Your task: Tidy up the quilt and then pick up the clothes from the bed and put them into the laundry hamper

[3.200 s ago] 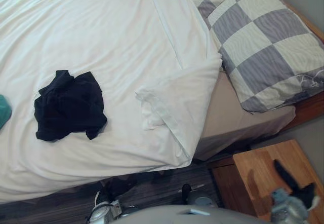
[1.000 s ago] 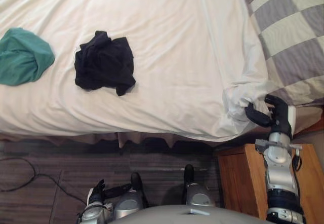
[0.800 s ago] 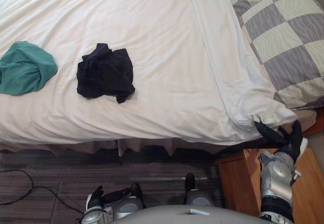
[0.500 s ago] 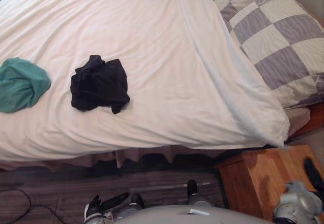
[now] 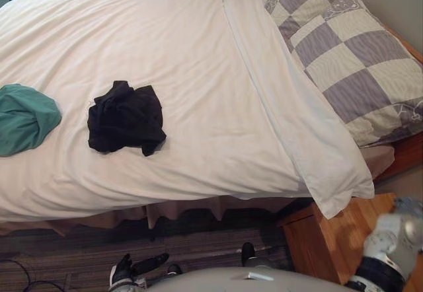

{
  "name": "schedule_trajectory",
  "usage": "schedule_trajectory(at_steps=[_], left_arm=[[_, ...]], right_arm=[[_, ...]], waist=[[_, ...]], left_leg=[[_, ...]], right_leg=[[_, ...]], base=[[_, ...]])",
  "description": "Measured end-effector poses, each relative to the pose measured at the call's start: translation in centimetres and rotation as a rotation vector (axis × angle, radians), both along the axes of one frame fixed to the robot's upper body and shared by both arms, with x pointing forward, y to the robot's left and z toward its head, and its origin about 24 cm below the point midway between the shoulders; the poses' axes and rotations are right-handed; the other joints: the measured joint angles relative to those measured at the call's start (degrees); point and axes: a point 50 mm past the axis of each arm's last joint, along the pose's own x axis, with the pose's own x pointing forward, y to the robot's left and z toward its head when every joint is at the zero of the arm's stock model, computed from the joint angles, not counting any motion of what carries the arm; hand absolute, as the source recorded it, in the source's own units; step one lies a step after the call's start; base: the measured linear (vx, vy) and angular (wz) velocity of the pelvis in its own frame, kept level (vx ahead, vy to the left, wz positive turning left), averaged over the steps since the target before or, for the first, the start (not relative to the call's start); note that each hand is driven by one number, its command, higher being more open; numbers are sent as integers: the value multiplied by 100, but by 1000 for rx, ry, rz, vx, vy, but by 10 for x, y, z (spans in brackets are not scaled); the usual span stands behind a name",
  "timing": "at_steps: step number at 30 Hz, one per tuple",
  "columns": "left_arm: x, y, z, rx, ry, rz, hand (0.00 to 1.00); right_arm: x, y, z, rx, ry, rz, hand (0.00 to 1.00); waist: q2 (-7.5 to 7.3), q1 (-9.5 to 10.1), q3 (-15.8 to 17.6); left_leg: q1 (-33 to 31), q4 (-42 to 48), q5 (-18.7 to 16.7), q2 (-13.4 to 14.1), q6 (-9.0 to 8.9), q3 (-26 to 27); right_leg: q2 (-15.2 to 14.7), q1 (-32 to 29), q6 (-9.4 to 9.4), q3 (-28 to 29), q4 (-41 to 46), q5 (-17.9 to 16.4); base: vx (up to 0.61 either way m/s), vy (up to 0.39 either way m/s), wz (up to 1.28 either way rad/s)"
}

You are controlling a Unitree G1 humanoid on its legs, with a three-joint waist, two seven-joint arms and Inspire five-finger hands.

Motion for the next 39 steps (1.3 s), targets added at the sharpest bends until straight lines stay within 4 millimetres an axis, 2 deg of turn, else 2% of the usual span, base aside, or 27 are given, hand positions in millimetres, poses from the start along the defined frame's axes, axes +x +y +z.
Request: schedule_trajectory(at_steps=[1,2,4,5,7,10,14,16,18,21,23,24,27,29,32,34,35,36,37,38,39], left_arm=[[2,0,0,-4,-2,-17,100],[4,-1,0,-6,-7,-27,100],[14,0,2,-9,-31,-50,100],[17,0,2,-7,-38,-55,100],[27,-1,4,-5,-61,-76,100],[30,-5,4,-8,-70,-100,100],[37,-9,7,-7,-112,-124,100],[41,-11,8,-5,-134,-139,100],[45,-16,8,-22,-147,-135,100],[47,-23,7,-41,-163,-128,100],[47,-27,7,-57,-171,-129,100],[48,-28,7,-66,-175,-124,100],[48,-29,6,-79,-178,-106,100],[49,-29,6,-90,-179,-89,100],[50,-24,4,-102,-157,-27,100],[54,-20,5,-98,-168,16,100],[55,-19,6,-98,-171,25,100],[59,-21,6,-104,-178,43,100],[62,-29,6,-116,-186,53,100],[62,-33,5,-128,-187,55,100],[61,-33,5,-136,-182,44,100]], right_arm=[[22,9,12,-52,-31,139,0],[33,14,19,-81,-46,198,0],[76,32,52,-193,-114,407,0],[86,36,60,-217,-128,442,0],[115,45,92,-294,-182,536,0],[135,48,113,-313,-215,568,0],[142,39,123,-267,-247,536,0],[141,27,125,-221,-265,490,0],[135,9,120,-123,-324,411,0],[123,-10,100,3,-373,324,0],[114,-16,76,65,-355,300,0],[109,-14,63,68,-341,310,0],[99,-7,41,81,-350,315,0],[89,0,17,134,-343,296,0],[63,17,-39,281,-249,255,0],[18,36,-108,508,-92,162,0],[2,42,-127,575,-33,131,0],[-37,60,-164,721,89,59,100],[-75,84,-192,852,208,4,100],[-92,94,-203,909,277,-5,100],[-119,108,-217,1001,389,-13,100]], waist=[[23,6,24],[45,13,69],[55,37,322],[59,57,396],[98,197,599],[199,267,770],[377,324,1038],[470,321,1155],[634,318,1293],[846,256,1437],[959,181,1526],[986,154,1537],[987,79,1537],[940,78,1547],[807,101,1528],[667,127,1475],[629,142,1451],[579,151,1379],[534,141,1302],[504,123,1244],[470,106,1113]], left_leg=[[-65,1,30,-29,25,-65],[-76,1,48,-42,38,-93],[-192,2,135,-96,79,-212],[-242,2,156,-103,88,-238],[-514,6,276,-122,130,-334],[-743,26,397,-145,163,-528],[-897,29,434,-212,209,-643],[-1002,30,453,-277,239,-666],[-1070,30,463,-328,253,-656],[-1169,30,455,-401,267,-540],[-1167,27,431,-397,272,-441],[-1159,25,406,-380,253,-349],[-1108,22,358,-311,227,-185],[-1037,23,326,-254,200,-95],[-784,23,227,-160,141,68],[-596,28,162,-81,83,184],[-532,29,154,-68,69,223],[-401,30,134,-45,39,292],[-257,29,95,-21,-16,441],[-186,29,67,-15,-46,499],[-46,29,2,2,-61,571]], right_leg=[[-20,-22,-1,-41,0,1],[-33,-19,-2,-58,3,2],[-97,-75,-1,-142,28,4],[-105,-115,-1,-156,50,4],[-128,-376,-1,-195,104,34],[-165,-477,-11,-397,87,71],[-239,-555,38,-496,73,145],[-305,-635,63,-508,61,165],[-360,-686,133,-505,22,236],[-426,-833,142,-413,9,256],[-417,-908,142,-290,8,256],[-396,-942,142,-204,-11,256],[-319,-968,142,-84,-13,253],[-266,-937,126,-43,-1,237],[-205,-777,53,19,40,155],[-139,-657,39,14,111,65],[-130,-591,10,7,112,29],[-120,-448,3,-32,117,-36],[-115,-303,0,-69,137,-98],[-114,-259,6,-66,172,-134],[-104,-212,4,-52,303,-223]], base=[[-57,-31,19],[-61,-15,24],[-85,-8,26],[-100,-7,26],[-89,-17,26],[-23,-24,37],[-4,21,20],[-2,39,12],[11,50,6],[21,38,-11],[21,3,-29],[21,-31,-40],[19,-41,-26],[17,-48,-18],[29,-52,-27],[46,-52,-21],[66,-60,-4],[80,-53,0],[87,-46,-3],[64,-28,-19],[44,-10,-27]])
